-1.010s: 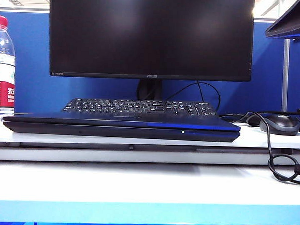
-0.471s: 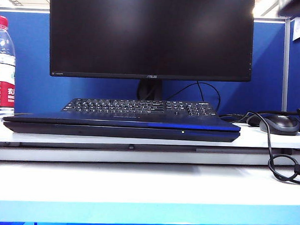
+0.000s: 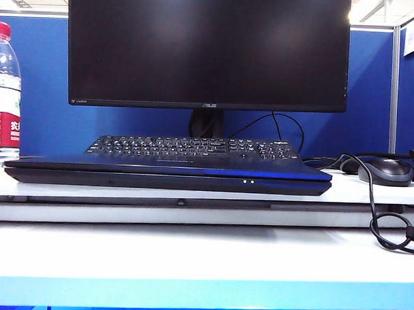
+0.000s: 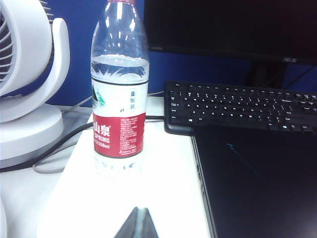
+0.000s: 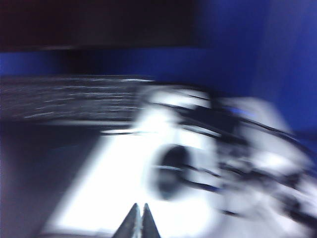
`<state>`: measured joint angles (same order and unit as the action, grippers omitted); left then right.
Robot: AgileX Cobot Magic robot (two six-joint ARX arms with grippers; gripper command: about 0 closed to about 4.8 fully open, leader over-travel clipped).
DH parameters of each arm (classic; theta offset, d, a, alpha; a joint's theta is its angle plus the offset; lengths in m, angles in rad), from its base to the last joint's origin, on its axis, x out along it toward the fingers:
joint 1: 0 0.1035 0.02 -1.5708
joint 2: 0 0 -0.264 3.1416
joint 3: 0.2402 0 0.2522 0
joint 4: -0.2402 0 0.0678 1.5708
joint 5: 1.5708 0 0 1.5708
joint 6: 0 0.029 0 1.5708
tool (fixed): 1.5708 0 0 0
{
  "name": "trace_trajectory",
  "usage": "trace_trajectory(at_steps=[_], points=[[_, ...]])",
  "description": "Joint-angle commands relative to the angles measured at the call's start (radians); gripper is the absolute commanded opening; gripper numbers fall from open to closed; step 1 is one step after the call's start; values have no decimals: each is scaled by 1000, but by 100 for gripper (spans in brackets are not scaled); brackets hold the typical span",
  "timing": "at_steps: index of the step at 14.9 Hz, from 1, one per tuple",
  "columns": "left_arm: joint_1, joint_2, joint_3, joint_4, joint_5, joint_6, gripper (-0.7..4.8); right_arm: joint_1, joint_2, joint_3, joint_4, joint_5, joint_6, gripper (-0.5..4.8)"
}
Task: Close the lid of the black laptop.
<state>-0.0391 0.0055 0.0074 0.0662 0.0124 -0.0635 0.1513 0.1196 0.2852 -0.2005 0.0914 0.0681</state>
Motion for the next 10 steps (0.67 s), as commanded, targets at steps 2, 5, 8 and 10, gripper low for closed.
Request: trace_trajectory(at_steps=[2, 5, 8, 10], points=[[-1, -2, 0, 9, 3, 3, -4, -71, -67, -76, 16, 2, 11, -1], [-1, -2, 0, 9, 3, 4, -4, -70, -118, -127, 25, -7, 32, -1], [-1, -2, 0, 7, 3, 3, -4, -69, -118, -157, 24, -7, 40, -1], [-1, -2, 0, 7, 3, 3, -4, -70, -118, -169, 26, -7, 40, -1]])
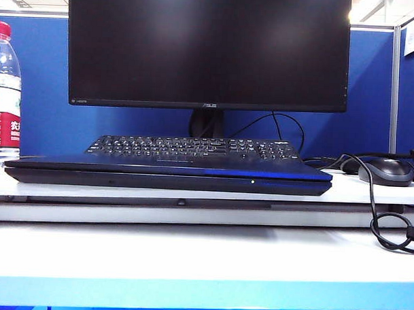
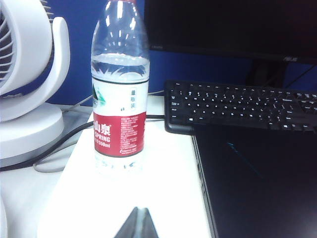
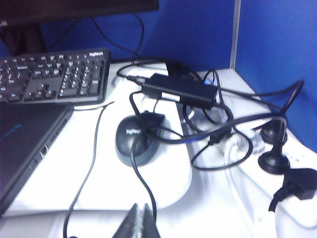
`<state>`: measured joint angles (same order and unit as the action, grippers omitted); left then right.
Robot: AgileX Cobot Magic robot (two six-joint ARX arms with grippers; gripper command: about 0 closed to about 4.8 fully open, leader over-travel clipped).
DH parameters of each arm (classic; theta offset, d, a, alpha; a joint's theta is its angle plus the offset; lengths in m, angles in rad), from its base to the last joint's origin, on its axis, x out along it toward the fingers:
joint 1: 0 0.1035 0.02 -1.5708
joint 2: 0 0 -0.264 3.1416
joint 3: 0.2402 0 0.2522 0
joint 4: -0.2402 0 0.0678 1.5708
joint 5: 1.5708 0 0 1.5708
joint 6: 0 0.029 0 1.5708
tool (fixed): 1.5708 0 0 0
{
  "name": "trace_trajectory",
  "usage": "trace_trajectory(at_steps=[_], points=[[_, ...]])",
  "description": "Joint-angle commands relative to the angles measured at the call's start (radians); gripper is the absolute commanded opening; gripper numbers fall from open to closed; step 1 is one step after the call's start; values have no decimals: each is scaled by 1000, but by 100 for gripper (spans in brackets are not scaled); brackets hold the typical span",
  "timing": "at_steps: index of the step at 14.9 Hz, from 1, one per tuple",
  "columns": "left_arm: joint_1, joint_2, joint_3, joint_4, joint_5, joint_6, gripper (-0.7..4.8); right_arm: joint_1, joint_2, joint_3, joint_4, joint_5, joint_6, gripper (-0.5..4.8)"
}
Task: Close the lid of the black laptop.
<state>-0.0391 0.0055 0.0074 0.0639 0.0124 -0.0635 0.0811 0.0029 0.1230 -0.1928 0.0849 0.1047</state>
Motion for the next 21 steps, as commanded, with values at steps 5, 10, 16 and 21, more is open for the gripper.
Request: trace_trajectory(at_steps=[5, 10, 16, 21], points=[[-1, -2, 0, 8, 3, 3, -4, 0, -2, -92, 110, 12, 36, -1], [-1, -2, 0, 8, 3, 3, -4, 0, -2, -111, 121, 11, 35, -1], [-1, -2, 0, 8, 3, 3, -4, 0, -2, -122, 116, 30, 34, -1], [-1, -2, 0, 8, 3, 3, -4, 1, -2, -122, 115, 26, 34, -1]])
